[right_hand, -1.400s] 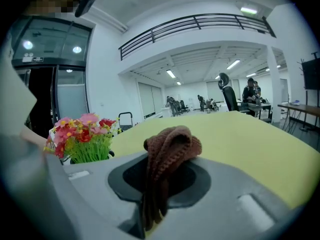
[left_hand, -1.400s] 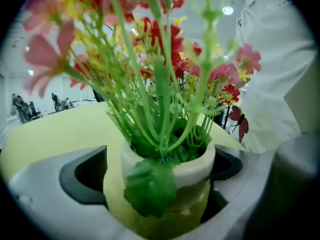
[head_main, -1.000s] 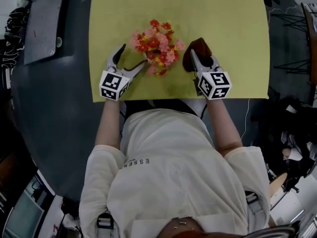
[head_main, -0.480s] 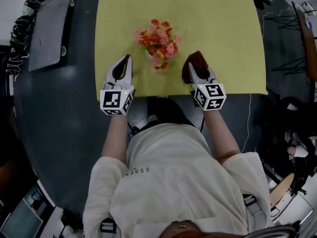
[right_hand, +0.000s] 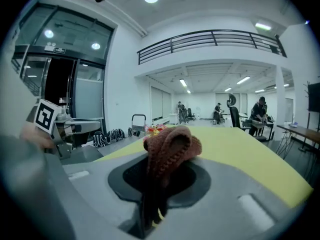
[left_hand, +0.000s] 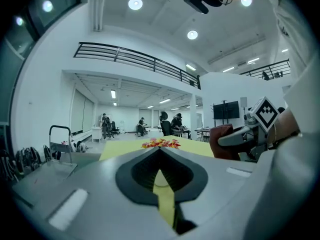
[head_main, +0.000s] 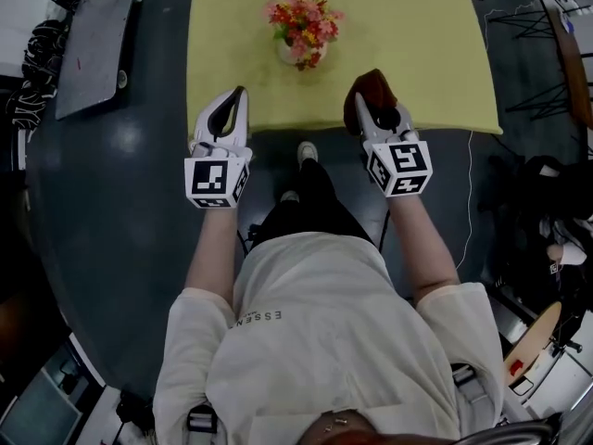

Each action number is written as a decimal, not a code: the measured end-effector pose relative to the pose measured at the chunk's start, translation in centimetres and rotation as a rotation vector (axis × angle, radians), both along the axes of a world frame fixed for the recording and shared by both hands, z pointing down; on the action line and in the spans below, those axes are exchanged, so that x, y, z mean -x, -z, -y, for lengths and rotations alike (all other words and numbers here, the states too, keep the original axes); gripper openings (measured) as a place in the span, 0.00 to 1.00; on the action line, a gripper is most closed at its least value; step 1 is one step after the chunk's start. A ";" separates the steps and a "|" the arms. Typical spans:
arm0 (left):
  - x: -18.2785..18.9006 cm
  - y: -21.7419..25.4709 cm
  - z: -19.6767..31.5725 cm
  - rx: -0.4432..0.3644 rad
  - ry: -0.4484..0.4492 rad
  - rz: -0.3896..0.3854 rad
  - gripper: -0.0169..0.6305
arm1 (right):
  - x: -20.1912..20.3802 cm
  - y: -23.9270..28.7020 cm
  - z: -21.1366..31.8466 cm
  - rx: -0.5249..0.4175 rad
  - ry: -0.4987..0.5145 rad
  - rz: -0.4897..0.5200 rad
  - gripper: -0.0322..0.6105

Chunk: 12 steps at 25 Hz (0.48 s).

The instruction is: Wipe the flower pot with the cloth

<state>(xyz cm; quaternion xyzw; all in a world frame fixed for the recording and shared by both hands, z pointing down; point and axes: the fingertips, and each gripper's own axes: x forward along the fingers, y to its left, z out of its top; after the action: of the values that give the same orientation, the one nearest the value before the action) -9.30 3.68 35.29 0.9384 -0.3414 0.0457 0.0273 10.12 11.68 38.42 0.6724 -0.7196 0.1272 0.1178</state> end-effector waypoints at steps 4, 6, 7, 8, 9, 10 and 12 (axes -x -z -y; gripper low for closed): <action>1.6 0.9 -2.8 0.016 0.037 -0.038 0.05 | 1.8 -0.1 -3.4 0.004 -0.017 -0.018 0.14; 2.0 1.5 -4.1 0.037 0.036 -0.073 0.05 | 2.6 -0.2 -4.9 0.011 -0.017 -0.024 0.14; 2.1 1.8 -4.6 0.040 0.031 -0.086 0.05 | 2.8 -0.2 -5.4 0.012 -0.016 -0.020 0.14; 2.1 2.1 -5.1 0.038 0.028 -0.095 0.05 | 3.1 -0.1 -5.7 0.009 -0.012 -0.017 0.14; 2.1 2.4 -5.5 0.033 0.024 -0.099 0.05 | 3.3 0.1 -5.9 0.003 -0.006 -0.018 0.14; 2.0 2.7 -5.9 0.029 0.022 -0.101 0.05 | 3.5 0.5 -6.1 -0.006 0.003 -0.024 0.14; 1.9 3.0 -6.7 0.029 0.024 -0.101 0.05 | 3.8 1.2 -6.5 -0.023 0.018 -0.034 0.14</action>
<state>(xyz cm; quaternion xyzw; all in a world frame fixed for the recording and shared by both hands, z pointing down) -11.23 10.41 32.28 0.9348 -0.3502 0.0028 0.0588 6.30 18.21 37.27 0.6693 -0.7249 0.1064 0.1232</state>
